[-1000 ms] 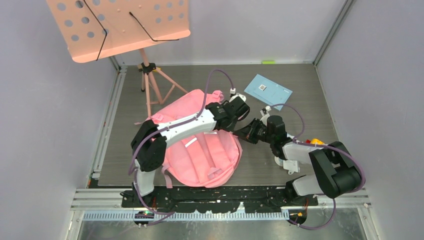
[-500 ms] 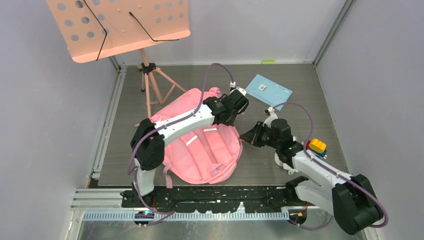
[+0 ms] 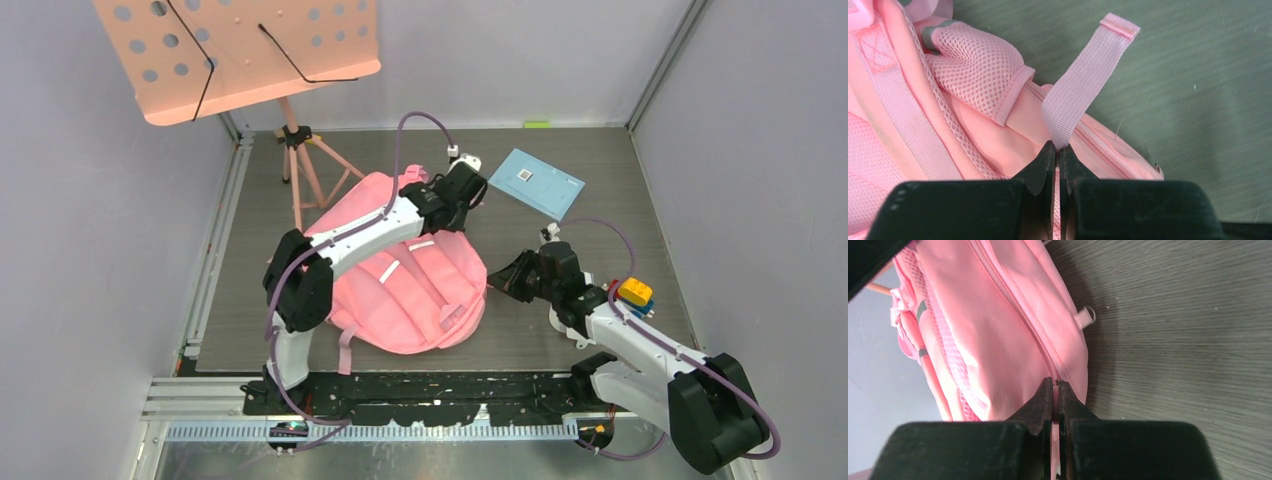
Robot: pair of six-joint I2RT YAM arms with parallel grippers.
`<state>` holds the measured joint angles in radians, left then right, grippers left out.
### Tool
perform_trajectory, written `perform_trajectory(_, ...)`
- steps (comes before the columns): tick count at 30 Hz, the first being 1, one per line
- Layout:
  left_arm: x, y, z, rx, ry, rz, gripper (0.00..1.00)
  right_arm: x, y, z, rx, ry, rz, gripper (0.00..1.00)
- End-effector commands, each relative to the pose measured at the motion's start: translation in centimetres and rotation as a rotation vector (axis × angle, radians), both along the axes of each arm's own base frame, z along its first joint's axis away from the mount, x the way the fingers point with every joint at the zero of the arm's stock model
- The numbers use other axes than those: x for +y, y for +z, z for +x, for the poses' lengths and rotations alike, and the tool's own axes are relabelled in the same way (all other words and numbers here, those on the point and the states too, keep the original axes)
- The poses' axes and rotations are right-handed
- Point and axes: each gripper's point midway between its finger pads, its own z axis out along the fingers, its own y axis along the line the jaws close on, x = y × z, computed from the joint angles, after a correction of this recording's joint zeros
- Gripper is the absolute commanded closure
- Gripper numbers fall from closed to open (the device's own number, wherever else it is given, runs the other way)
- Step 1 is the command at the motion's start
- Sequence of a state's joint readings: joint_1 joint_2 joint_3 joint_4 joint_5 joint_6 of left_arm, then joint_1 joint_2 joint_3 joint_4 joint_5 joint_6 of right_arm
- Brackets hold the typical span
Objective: Pack the student bag
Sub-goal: Zip the student bag at the center of the board.
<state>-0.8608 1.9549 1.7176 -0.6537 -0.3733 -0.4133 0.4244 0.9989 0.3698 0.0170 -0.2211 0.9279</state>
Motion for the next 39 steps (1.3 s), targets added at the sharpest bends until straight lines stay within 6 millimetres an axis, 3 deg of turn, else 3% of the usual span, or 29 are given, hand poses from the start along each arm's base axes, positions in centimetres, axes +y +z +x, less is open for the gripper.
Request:
perform_trajectory(1, 1.4, 4.5, 6.5, -0.228, 0.175, -0.089, 1.00, -0.1, 0.5, -0.4, 0.079, -0.079, 0.037, 1.00)
perform_trajectory(12, 2.5, 5.0, 11.5, -0.276, 0.261, -0.145, 1.00, -0.7, 0.8, -0.9, 0.095, -0.122, 0.030, 0.99)
perform_trajectory(19, 1.7, 4.8, 11.4, -0.240, 0.158, -0.114, 1.00, -1.3, 0.4, -1.2, 0.099, -0.159, 0.010, 0.99)
perform_trajectory(21, 1.0, 4.9, 10.6, -0.216, 0.095, -0.135, 0.92, -1.8, 0.5, -1.0, 0.089, -0.174, -0.015, 1.00)
perform_trajectory(27, 0.2, 8.4, 5.9, -0.207, -0.104, -0.186, 0.29, -2.1, 2.1, 0.3, 0.042, -0.194, -0.046, 1.00)
perform_trajectory(32, -0.4, 9.3, -1.1, -0.129, -0.294, -0.265, 0.17, -3.1, 2.5, 1.2, 0.015, -0.231, -0.106, 1.00)
perform_trajectory(36, -1.8, 8.0, -7.7, -0.061, -0.445, -0.264, 0.15, -3.1, 2.6, 1.3, 0.011, -0.234, -0.113, 1.00)
perform_trajectory(39, -2.5, 6.8, -11.2, -0.039, -0.488, -0.226, 0.14, -3.2, 2.3, 1.2, 0.017, -0.232, -0.121, 1.00)
